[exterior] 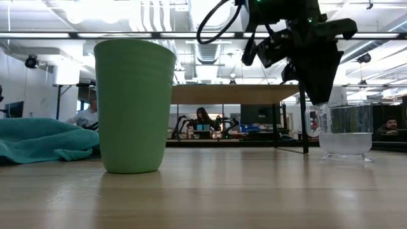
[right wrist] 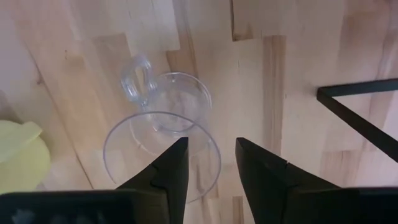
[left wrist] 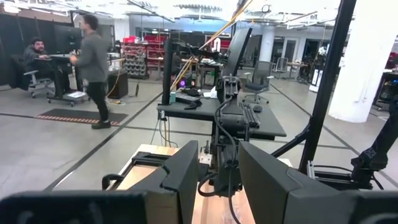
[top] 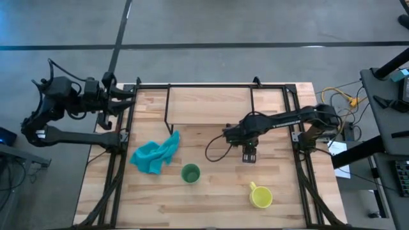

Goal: Stack small to large cups/mugs on shelf
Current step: Put the transparent mug on the shelf

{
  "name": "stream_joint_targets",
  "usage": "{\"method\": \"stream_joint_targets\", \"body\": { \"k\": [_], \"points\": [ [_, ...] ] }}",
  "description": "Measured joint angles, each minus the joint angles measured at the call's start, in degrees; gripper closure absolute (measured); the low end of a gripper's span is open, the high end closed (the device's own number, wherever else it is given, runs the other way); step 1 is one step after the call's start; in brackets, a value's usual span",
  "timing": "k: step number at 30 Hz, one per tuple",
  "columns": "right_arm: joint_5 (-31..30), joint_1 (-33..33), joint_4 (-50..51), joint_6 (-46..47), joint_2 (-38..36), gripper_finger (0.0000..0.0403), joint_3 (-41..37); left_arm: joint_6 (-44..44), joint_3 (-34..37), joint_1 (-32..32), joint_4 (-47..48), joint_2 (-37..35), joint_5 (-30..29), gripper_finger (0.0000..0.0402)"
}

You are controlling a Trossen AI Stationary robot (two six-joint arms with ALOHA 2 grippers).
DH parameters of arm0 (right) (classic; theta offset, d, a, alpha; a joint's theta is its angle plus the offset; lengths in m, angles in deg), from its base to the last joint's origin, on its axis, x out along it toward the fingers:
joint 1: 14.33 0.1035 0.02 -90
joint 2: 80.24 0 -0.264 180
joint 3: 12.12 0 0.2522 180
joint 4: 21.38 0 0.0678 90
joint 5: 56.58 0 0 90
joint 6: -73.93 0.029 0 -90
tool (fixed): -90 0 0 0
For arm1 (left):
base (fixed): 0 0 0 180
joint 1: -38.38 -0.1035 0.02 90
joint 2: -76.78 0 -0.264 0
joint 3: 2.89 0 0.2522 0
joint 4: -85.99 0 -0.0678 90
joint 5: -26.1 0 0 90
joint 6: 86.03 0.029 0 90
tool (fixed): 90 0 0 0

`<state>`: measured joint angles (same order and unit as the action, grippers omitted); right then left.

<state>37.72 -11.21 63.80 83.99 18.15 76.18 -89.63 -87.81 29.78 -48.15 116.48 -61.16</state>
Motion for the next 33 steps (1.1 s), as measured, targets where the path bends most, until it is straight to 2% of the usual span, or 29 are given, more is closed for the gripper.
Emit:
{"method": "stream_joint_targets", "body": {
  "k": [23, 33],
  "points": [
    [0.07, 0.00, -3.15, -2.63, 0.55, 0.0303, -2.17, 0.00, 0.00, 0.00, -0.20, 0.24, 0.00, 0.0299],
    [0.13, 0.00, -4.61, -2.61, 0.55, 0.0347, -4.52, 0.00, 0.00, 0.00, -0.52, 0.16, 0.00, 0.0299]
  ]
}}
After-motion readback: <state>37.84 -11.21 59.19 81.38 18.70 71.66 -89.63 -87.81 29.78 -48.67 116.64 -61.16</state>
